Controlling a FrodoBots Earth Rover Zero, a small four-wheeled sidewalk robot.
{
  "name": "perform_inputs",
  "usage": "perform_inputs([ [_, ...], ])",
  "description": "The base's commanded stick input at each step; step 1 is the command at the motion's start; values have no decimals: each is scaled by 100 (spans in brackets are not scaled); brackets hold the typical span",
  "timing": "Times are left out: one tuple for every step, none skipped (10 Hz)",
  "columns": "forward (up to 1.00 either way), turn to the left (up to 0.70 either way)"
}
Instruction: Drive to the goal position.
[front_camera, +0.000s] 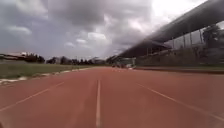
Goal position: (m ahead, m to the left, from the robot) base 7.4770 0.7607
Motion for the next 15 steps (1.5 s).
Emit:
perform_inputs([
  [45, 8],
  [45, 25],
  [45, 27],
  [45, 27],
  [45, 27],
  [45, 27],
  [45, 27],
  [45, 27],
  [45, 27],
  [45, 27],
  [45, 0],
  [45, 0],
  [45, 0],
  [45, 0],
  [45, 0],
])
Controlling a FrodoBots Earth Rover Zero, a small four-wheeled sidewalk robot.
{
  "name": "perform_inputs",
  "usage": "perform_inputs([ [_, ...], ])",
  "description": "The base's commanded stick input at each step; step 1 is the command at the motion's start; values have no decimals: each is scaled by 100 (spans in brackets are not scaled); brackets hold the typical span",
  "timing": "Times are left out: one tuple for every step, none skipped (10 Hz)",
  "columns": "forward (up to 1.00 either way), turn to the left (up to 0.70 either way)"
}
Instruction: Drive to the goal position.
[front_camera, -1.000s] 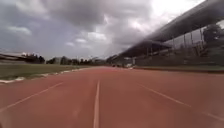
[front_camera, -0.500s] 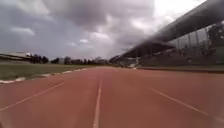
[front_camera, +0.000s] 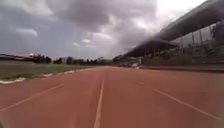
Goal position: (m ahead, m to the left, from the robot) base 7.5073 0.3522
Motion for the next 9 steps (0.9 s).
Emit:
perform_inputs([
  [45, 0],
  [45, 0],
  [45, 0],
  [45, 0],
  [45, 0],
  [45, 0],
  [45, 0],
  [45, 0],
  [45, 0],
])
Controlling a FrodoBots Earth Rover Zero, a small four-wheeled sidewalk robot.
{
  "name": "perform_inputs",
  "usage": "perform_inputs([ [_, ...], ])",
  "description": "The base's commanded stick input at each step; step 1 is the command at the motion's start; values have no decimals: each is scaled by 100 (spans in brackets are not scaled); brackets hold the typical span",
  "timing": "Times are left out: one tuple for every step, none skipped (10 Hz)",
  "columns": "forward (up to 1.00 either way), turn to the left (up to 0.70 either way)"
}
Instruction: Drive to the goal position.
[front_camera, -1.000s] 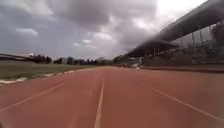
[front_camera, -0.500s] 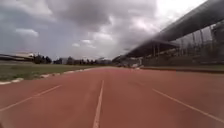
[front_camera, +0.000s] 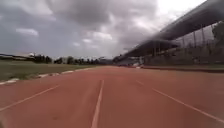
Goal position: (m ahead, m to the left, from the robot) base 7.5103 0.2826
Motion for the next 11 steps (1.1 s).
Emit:
perform_inputs([
  [45, 0],
  [45, 0],
  [45, 0],
  [45, 0],
  [45, 0],
  [45, 0],
  [45, 0],
  [45, 0],
  [45, 0],
  [45, 0],
  [45, 0],
])
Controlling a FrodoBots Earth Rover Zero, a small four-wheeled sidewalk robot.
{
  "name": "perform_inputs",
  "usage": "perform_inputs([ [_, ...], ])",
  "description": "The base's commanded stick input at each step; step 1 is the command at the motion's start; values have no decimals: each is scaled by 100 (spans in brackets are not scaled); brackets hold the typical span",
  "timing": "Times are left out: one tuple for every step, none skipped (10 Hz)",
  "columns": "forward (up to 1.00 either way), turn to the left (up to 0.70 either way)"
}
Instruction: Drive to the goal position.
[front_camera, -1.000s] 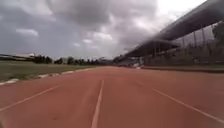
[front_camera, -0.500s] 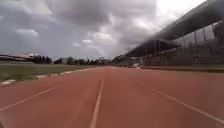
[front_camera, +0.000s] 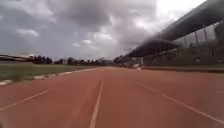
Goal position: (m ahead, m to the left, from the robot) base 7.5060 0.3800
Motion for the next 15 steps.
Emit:
perform_inputs([
  [45, 0],
  [45, 0],
  [45, 0],
  [45, 0],
  [45, 0],
  [45, 0],
  [45, 0],
  [45, 0],
  [45, 0],
  [45, 0],
  [45, 0],
  [45, 0],
  [45, 0],
  [45, 0],
  [45, 0],
])
